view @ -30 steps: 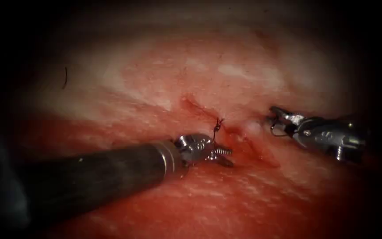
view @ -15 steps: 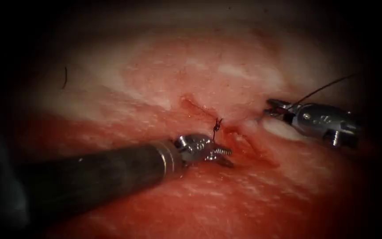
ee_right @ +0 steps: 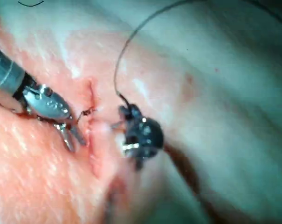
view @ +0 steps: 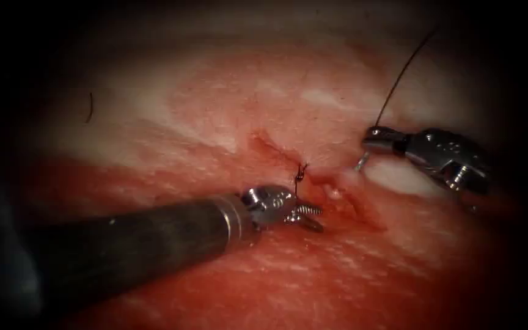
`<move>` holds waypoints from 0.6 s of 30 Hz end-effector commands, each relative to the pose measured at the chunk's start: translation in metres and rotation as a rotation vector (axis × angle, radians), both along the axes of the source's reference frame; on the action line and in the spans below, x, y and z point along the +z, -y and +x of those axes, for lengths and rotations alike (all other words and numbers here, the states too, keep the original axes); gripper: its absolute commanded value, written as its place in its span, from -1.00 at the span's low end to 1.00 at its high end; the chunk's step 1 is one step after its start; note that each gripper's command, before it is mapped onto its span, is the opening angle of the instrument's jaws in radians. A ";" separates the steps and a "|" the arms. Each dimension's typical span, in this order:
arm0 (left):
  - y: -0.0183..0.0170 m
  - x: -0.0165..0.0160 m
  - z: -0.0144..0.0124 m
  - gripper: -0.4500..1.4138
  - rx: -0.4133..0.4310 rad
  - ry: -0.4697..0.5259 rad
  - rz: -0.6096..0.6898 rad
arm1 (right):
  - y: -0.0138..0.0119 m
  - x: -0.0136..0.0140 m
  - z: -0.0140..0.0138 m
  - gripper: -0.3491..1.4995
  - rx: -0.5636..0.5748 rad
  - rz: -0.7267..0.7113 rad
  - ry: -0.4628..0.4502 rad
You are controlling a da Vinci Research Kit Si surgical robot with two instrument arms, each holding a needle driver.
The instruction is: Wound Closure
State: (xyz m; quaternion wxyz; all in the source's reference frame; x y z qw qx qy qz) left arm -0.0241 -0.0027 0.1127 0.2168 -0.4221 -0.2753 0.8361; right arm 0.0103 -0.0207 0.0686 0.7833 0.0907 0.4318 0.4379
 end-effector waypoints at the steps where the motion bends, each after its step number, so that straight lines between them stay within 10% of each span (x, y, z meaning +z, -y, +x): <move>1: 0.0004 0.0006 -0.0007 -0.52 0.001 0.002 0.002 | -0.0001 0.0007 0.0009 -1.00 0.005 0.011 -0.010; 18: 0.0004 0.0006 -0.0006 -0.52 0.001 0.002 0.002 | 0.0030 0.0031 0.0015 -1.00 0.033 0.158 -0.080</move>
